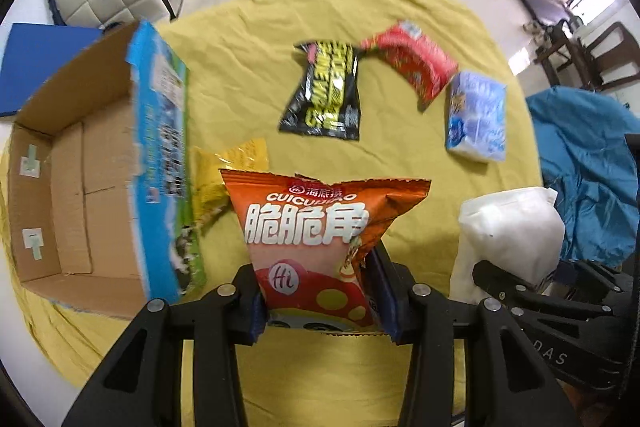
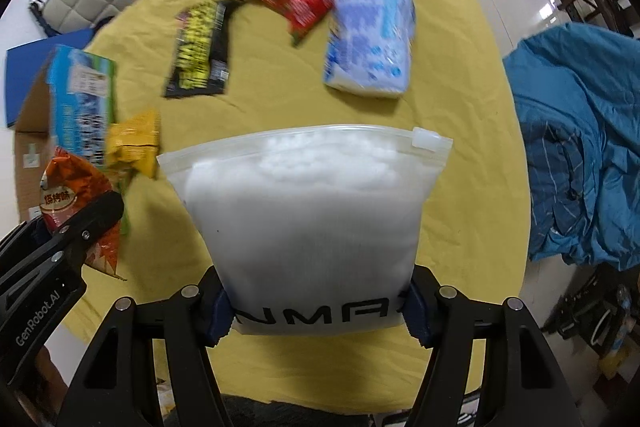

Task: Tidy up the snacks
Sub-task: 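Carry both packs into the box and open both tools to release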

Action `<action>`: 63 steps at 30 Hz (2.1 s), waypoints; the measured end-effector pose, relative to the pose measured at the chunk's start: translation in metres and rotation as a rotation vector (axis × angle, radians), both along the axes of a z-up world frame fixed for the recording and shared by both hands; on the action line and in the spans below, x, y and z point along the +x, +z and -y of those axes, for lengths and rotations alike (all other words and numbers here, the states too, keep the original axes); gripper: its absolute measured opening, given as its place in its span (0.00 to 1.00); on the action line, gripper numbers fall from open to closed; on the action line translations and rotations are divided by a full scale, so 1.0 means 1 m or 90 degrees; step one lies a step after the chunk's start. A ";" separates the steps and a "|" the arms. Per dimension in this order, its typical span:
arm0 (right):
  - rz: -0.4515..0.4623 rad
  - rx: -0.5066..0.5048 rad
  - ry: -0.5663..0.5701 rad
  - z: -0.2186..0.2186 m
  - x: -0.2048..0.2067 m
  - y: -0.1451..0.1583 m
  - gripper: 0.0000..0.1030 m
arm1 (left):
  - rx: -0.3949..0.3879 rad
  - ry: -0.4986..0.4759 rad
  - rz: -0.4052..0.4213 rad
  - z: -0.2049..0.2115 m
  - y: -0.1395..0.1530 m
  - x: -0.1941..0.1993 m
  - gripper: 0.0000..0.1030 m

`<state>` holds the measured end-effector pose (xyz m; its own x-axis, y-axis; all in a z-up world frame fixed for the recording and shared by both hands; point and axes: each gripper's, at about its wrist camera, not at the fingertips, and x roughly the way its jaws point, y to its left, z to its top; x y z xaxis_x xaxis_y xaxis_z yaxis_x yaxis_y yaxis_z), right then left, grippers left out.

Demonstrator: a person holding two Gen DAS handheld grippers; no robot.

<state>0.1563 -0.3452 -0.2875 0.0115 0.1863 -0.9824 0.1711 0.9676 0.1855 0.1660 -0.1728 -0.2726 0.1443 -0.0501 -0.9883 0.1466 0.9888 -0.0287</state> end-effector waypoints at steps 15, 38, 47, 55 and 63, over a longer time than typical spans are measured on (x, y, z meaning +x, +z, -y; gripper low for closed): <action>0.121 0.039 0.034 -0.106 0.027 0.114 0.67 | -0.046 0.029 0.110 -0.111 0.107 0.042 0.40; 0.048 0.077 0.089 -0.327 0.156 0.047 0.68 | -0.066 0.114 0.032 -0.320 0.052 0.137 0.40; 0.004 0.032 0.097 -0.362 0.197 -0.016 0.68 | -0.089 0.108 -0.054 -0.341 -0.013 0.174 0.40; -0.022 0.003 0.096 -0.367 0.212 -0.051 0.68 | -0.121 0.092 -0.098 -0.342 -0.050 0.192 0.38; -0.049 0.004 0.091 -0.371 0.220 -0.077 0.71 | -0.159 0.094 -0.135 -0.350 -0.077 0.202 0.40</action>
<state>0.3763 0.0260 -0.3646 -0.0908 0.1870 -0.9782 0.0450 0.9820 0.1836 0.3685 0.1775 -0.3499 -0.0384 -0.2882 -0.9568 -0.0329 0.9574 -0.2871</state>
